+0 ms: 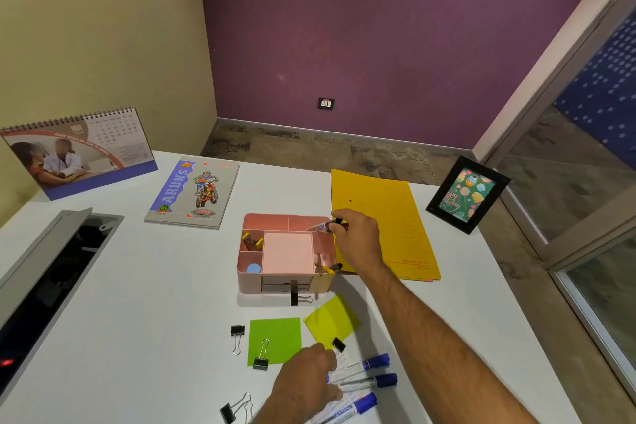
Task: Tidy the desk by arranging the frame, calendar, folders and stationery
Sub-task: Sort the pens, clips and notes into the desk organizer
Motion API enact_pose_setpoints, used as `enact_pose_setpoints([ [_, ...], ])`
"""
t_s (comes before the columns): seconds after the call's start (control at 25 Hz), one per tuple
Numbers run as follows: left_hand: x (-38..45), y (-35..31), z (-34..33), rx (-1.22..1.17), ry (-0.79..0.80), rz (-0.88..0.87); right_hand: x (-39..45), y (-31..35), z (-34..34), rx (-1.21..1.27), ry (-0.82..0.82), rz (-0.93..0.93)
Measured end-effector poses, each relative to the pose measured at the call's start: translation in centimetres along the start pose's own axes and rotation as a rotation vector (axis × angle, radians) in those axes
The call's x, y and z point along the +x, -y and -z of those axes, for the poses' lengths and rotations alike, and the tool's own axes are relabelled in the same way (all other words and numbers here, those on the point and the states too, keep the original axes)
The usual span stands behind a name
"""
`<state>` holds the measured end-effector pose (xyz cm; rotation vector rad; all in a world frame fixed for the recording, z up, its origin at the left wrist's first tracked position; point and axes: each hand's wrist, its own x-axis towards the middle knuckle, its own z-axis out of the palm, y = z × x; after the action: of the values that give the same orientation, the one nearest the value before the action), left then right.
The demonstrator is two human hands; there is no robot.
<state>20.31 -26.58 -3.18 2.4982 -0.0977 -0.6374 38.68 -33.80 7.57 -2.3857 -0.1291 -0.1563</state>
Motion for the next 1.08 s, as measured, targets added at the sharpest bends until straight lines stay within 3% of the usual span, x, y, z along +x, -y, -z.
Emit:
enact_pose_setpoints([
  [0.16,0.1,-0.3,-0.1,0.006,-0.013,0.028,-0.3,-0.8,0.2,-0.017,0.035,-0.008],
  [0.32,0.1,0.1,0.1,0.1,-0.071,0.026,-1.0,-2.3,1.1,0.054,-0.095,0.026],
  [0.64,0.0,1.2,1.7,-0.078,-0.353,0.054,-3.0,-7.0,3.6,0.286,-0.244,-0.091],
  [0.88,0.3,-0.8,3.9,-0.424,-0.594,0.041,-5.3,-8.1,4.0,0.603,0.027,-0.135],
  [1.0,0.4,-1.8,4.7,-0.51,-0.649,0.045,-6.0,-7.3,4.2,0.675,0.194,-0.115],
  [1.08,0.3,-2.3,5.1,-0.575,-0.648,0.064,-6.2,-6.5,4.3,0.686,0.222,-0.099],
])
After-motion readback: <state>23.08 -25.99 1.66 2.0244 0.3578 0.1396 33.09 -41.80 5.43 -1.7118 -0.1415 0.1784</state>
